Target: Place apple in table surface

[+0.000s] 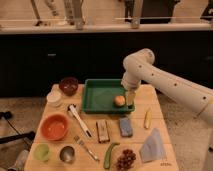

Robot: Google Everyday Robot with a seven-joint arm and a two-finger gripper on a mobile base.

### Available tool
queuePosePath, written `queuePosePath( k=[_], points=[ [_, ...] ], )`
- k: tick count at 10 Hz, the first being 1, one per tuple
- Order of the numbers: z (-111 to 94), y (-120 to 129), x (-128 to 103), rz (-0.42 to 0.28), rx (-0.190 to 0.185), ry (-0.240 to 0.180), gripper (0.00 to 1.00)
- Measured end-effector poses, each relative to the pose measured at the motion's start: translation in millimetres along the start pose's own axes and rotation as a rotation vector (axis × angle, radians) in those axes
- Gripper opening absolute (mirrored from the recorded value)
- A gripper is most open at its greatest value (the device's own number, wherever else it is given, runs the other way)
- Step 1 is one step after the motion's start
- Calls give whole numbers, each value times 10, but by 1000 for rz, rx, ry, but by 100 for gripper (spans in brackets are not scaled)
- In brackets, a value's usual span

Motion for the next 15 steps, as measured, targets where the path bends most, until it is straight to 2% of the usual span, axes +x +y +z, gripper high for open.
queuePosePath(
  k=[3, 5, 7, 10, 15],
  points=[
    [272, -183, -122, -2, -39, 37, 80],
    [460, -306, -221, -6, -66, 45, 80],
    [586, -389, -206, -14, -81, 45, 80],
    [808, -464, -187, -25, -127, 27, 80],
    [1097, -379, -46, -18, -190, -39, 80]
  ],
)
